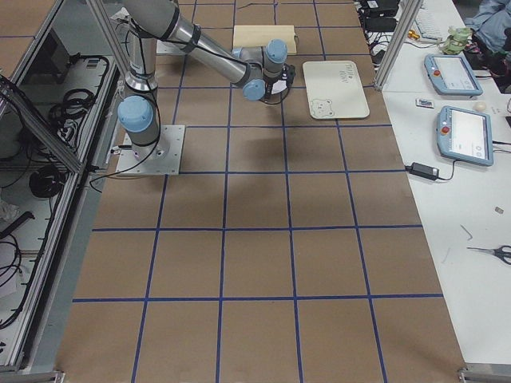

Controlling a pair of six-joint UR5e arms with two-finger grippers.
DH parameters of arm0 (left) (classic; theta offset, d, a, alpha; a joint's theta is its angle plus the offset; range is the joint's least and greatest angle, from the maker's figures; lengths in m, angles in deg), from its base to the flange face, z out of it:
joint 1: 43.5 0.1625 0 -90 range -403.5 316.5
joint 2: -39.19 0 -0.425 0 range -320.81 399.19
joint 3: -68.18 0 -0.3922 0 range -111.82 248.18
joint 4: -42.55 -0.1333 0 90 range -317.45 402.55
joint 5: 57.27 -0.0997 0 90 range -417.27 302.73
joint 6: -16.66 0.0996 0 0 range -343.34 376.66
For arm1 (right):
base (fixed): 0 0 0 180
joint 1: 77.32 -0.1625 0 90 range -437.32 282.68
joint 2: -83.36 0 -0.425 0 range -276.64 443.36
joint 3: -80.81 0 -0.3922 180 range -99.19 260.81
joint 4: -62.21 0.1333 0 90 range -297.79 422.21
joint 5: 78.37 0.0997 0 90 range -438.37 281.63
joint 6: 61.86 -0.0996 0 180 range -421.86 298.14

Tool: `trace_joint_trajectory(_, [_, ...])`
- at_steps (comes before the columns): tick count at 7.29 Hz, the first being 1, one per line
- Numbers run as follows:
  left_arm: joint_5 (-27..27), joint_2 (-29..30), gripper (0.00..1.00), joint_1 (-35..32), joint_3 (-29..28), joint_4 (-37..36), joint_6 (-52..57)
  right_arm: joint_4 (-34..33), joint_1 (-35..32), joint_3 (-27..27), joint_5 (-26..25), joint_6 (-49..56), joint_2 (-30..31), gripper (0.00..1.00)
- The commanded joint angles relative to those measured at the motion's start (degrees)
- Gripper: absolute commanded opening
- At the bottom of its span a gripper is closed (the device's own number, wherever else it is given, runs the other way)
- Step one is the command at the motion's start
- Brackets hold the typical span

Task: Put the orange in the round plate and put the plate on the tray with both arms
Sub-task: 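Retract the left arm while the right gripper reaches to grip the plate rim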

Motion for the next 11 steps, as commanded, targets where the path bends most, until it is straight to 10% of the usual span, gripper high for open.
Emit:
trace_joint_trajectory(1, [0.09,-1.46,1.00,-0.06,1.04,0.25,4.27,-4.01,-0.24,-2.02,0.08,-0.21,-0.71,0.96])
trace_joint_trajectory(6, [-0.35,-2.44,1.00,-0.06,2.71,0.25,4.89,-6.49,-2.08,-2.03,-0.36,-2.06,-2.73,0.73])
trace_joint_trajectory(11, [-0.35,-2.79,1.00,-0.06,3.85,0.07,4.81,-7.19,-2.70,-1.50,-0.71,-5.89,-2.39,0.00])
